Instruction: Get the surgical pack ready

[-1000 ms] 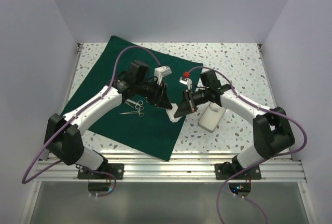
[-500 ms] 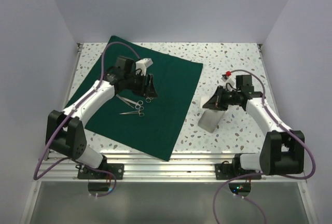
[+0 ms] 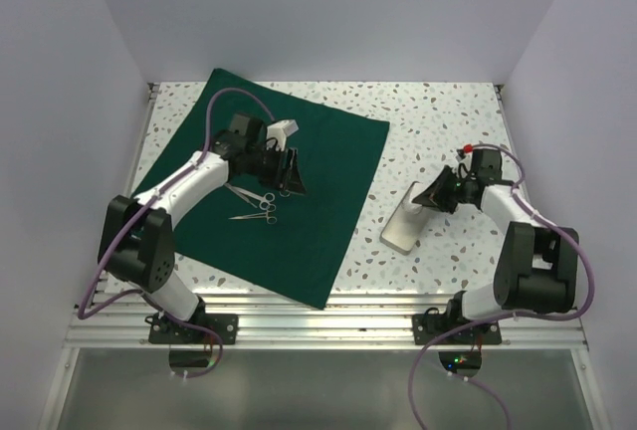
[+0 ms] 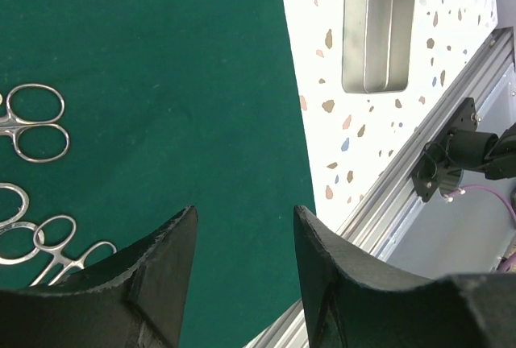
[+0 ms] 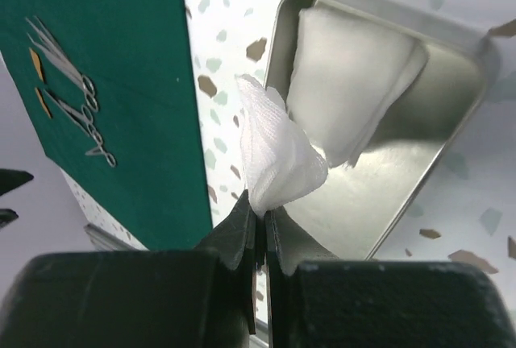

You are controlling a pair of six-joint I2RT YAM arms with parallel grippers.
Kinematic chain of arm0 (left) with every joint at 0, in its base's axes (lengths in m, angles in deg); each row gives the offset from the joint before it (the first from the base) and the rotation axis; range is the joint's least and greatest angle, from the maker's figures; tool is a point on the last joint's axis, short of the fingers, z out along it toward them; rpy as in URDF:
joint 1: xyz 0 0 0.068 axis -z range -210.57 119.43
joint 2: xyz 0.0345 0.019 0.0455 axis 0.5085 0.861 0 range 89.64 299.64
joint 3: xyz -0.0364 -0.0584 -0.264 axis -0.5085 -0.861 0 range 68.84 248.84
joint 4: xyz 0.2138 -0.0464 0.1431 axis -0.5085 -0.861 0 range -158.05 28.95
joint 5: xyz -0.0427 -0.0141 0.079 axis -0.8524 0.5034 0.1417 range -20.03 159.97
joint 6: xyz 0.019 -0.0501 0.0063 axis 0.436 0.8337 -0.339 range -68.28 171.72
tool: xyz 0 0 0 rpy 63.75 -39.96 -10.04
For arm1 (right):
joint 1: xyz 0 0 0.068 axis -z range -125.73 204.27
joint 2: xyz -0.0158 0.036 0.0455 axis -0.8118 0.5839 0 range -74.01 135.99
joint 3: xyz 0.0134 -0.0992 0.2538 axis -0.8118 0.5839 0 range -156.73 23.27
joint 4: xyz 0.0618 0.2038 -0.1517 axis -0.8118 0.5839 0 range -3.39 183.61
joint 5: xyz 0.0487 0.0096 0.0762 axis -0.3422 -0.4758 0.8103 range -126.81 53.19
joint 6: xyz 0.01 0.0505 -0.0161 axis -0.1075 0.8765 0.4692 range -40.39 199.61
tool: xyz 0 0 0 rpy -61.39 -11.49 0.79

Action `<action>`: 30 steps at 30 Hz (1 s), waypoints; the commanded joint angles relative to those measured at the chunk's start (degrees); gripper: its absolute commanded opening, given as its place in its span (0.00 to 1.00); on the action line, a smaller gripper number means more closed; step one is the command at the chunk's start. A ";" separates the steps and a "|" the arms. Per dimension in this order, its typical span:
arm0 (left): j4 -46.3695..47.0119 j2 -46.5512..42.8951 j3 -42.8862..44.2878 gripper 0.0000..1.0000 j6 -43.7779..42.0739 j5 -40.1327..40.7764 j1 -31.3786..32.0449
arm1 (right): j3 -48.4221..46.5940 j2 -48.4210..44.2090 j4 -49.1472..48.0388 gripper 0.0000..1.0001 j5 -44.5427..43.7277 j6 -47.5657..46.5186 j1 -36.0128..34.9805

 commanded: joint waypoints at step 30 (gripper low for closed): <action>1.98 3.69 3.12 0.55 0.74 -1.39 0.06 | 5.76 10.24 -18.66 0.00 1.53 7.43 3.06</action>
